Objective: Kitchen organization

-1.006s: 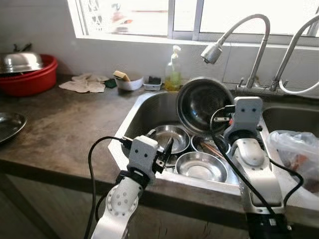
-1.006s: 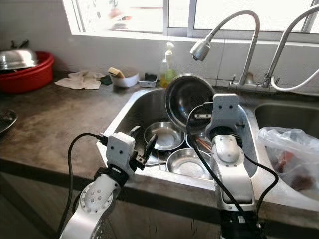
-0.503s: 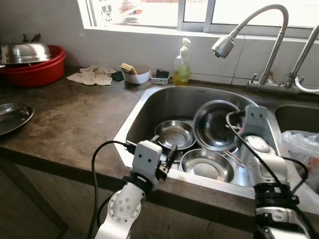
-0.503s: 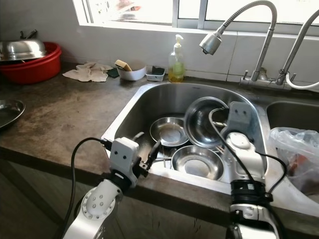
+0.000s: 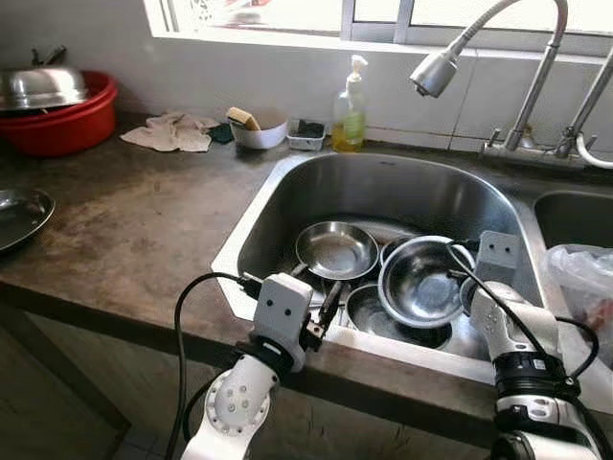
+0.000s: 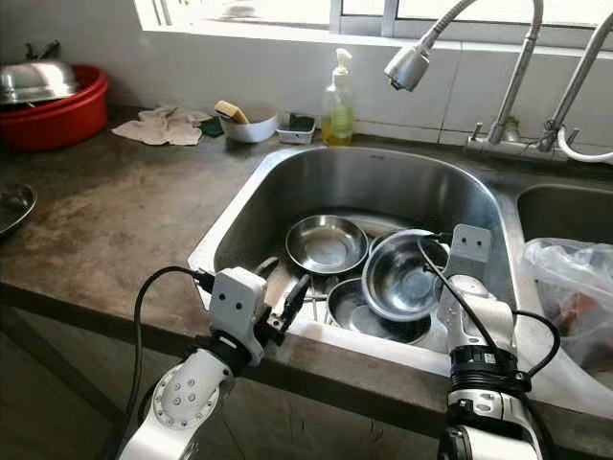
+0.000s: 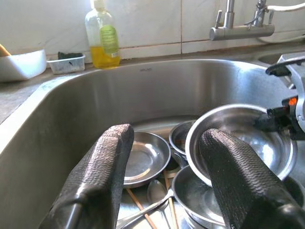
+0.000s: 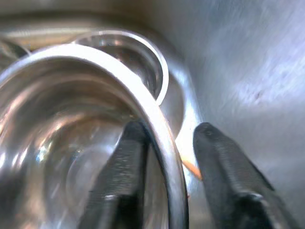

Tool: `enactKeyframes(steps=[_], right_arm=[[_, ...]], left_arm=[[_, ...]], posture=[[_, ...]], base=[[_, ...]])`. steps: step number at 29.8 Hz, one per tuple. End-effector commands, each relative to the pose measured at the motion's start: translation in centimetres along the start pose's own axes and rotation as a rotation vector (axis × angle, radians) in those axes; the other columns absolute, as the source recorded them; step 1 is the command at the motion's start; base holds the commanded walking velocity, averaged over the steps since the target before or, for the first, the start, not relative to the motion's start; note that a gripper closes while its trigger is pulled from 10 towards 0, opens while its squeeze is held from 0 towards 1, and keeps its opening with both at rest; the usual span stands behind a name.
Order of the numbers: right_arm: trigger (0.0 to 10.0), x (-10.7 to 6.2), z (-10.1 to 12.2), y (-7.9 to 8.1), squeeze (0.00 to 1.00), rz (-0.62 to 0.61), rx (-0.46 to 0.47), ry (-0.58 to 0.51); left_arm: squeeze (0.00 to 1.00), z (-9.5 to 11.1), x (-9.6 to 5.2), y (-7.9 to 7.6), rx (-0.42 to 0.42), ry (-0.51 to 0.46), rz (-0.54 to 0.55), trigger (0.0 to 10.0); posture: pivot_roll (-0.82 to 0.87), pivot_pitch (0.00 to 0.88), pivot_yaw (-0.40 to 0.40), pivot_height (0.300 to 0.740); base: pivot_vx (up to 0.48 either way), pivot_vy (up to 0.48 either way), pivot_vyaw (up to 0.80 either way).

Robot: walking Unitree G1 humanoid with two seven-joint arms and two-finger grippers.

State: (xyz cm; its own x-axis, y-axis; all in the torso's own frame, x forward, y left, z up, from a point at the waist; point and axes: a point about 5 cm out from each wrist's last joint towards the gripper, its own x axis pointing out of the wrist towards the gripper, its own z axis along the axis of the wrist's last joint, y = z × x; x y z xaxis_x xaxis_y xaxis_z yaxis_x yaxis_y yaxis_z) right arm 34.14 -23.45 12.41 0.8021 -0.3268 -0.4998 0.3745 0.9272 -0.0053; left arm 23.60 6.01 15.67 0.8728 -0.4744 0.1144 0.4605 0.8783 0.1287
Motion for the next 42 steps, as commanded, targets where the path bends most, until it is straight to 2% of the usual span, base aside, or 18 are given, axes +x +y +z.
enactKeyframes(steps=[1,4,5,6,10,14,18,23,25,30,36,42], right_arm=[[10.0,0.1,-0.3,-0.3,1.00,-0.014,-0.002,0.021],[10.0,0.0,-0.3,-0.3,1.00,-0.023,0.000,0.015],[10.0,-0.2,-0.1,-0.4,0.85,-0.043,0.014,-0.022],[10.0,-0.5,0.2,-0.4,0.00,-0.057,0.028,-0.062],[10.0,-1.1,1.0,-0.5,0.00,-0.082,0.043,-0.140],[10.0,-3.4,2.4,-0.3,0.00,-0.075,0.006,-0.339],[10.0,-4.3,2.7,0.2,0.00,-0.053,-0.008,-0.393],[10.0,-6.8,4.4,1.5,0.00,0.034,-0.040,-0.594],[10.0,-7.2,4.5,1.7,0.00,0.041,-0.042,-0.621],[10.0,-9.1,4.8,3.4,0.00,0.146,-0.099,-0.738],[10.0,-9.3,3.9,3.8,0.00,0.178,-0.115,-0.724],[10.0,-10.9,2.9,4.4,0.00,0.315,-0.080,-0.758]], left_arm=[[0.00,0.3,-0.2,0.0,0.013,0.000,0.004,10.0],[0.00,0.3,-0.2,0.0,0.013,0.001,0.004,10.0],[0.00,0.3,-0.2,0.0,0.014,-0.001,0.005,10.0],[0.00,0.2,-0.2,0.0,0.015,-0.002,0.006,10.0],[0.00,0.2,0.0,0.2,0.019,-0.004,0.007,10.0],[0.00,0.2,0.5,0.2,0.021,-0.014,0.002,10.0],[0.00,0.2,0.7,0.1,0.020,-0.017,-0.001,10.0],[0.00,0.1,1.2,0.2,0.024,-0.024,-0.003,10.0],[0.00,0.1,1.2,0.3,0.025,-0.025,-0.003,10.0],[0.00,0.2,1.6,0.3,0.030,-0.039,-0.007,10.0],[0.00,0.1,1.7,0.5,0.037,-0.047,-0.003,10.0],[0.00,0.1,1.7,0.8,0.041,-0.053,0.013,10.0]], posture=[[0.04,0.103,-0.036,0.740],[0.03,0.099,-0.040,0.740],[0.04,0.092,-0.043,0.740],[0.04,0.087,-0.042,0.740],[0.04,0.079,-0.041,0.740],[0.02,0.048,-0.035,0.740],[0.01,0.035,-0.033,0.740],[-0.01,0.000,-0.026,0.740],[-0.01,0.000,-0.025,0.740],[-0.01,0.000,-0.025,0.740],[0.00,0.000,-0.024,0.740],[-0.01,0.000,-0.019,0.740]], base=[[0.000,0.000,0.00],[0.000,0.000,0.00],[0.000,0.000,0.00],[0.000,0.000,0.00],[0.000,0.000,0.00],[0.000,0.000,0.00],[0.000,0.000,0.00],[0.000,0.000,0.00],[0.000,0.000,0.00],[0.000,0.000,0.00],[0.000,0.000,0.00],[0.000,0.000,0.00]])
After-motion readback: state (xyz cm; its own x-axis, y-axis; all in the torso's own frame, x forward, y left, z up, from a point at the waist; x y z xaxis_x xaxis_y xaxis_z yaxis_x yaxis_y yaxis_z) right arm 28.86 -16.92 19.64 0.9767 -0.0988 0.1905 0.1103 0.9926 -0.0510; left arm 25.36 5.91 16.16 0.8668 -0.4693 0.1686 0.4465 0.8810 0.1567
